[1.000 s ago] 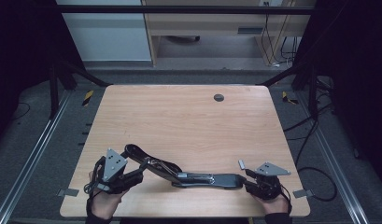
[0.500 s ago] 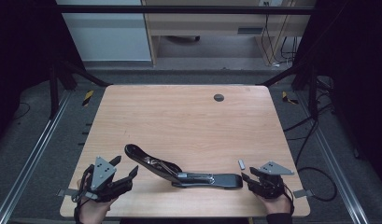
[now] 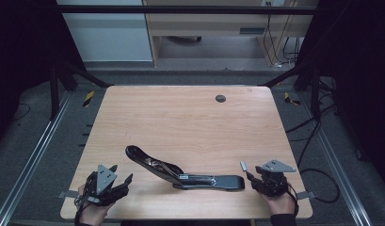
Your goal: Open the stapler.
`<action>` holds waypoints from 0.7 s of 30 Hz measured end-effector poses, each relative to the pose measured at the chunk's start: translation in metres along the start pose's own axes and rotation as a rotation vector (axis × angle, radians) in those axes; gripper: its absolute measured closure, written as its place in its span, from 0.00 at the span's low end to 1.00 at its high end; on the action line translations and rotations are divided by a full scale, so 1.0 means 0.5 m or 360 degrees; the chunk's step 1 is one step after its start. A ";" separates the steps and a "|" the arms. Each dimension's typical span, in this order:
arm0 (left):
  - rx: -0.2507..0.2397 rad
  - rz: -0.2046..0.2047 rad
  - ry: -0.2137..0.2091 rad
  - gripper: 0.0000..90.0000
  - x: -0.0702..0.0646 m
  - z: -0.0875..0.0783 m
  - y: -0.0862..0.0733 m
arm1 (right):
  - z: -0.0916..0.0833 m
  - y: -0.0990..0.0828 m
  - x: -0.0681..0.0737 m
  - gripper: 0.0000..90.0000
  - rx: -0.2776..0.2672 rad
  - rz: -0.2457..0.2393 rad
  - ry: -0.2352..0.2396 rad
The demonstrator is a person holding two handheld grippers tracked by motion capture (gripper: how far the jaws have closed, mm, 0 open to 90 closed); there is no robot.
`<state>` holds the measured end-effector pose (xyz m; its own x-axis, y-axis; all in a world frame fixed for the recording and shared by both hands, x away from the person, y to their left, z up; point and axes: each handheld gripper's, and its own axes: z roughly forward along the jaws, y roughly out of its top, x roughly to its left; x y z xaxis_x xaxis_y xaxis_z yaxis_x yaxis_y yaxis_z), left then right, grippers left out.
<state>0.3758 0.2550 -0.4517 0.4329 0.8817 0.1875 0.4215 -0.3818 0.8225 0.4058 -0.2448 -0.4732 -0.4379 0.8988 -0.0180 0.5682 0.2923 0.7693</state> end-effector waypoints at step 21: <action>0.0063 -0.0066 0.0014 0.44 0.046 0.035 -0.028 | 0.033 0.068 -0.013 0.60 0.0106 0.0017 -0.0083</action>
<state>0.3938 0.2758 -0.4682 0.4074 0.8993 0.1589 0.4700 -0.3557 0.8079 0.4394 -0.2353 -0.4573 -0.3957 0.9173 -0.0450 0.6182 0.3023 0.7255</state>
